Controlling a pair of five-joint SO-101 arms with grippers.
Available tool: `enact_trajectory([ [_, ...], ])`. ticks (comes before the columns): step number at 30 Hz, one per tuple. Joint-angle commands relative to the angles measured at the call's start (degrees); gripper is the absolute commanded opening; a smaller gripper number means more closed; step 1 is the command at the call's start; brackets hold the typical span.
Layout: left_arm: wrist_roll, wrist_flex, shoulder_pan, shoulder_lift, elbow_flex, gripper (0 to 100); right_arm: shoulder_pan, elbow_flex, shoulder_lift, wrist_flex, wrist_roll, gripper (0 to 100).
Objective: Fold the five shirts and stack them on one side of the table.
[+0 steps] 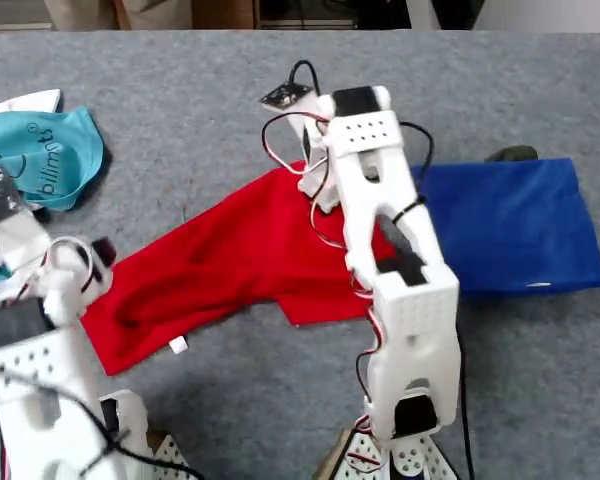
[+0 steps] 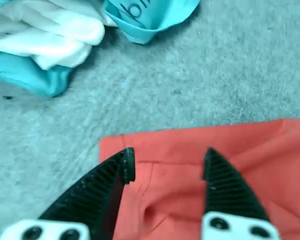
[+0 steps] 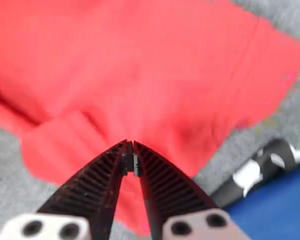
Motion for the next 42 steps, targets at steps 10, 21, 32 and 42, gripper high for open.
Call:
enact_trajectory([
  [10, 1.14, -15.56, 3.16, 28.09, -4.13, 2, -2.33, -22.90, 15.43, -5.71, -5.89, 0.5],
  [21, -4.66, -2.81, -4.22, 33.63, -16.09, 2, -2.15, -48.31, 36.70, -3.43, -7.38, 0.5],
  [32, -4.66, -4.22, -1.93, 45.14, -15.74, 2, -2.33, -61.85, 43.56, -5.71, -7.82, 0.5],
  [42, -2.02, -7.30, -4.22, 62.55, -26.02, 2, -3.30, -61.93, 37.49, 5.63, -7.38, 0.5],
])
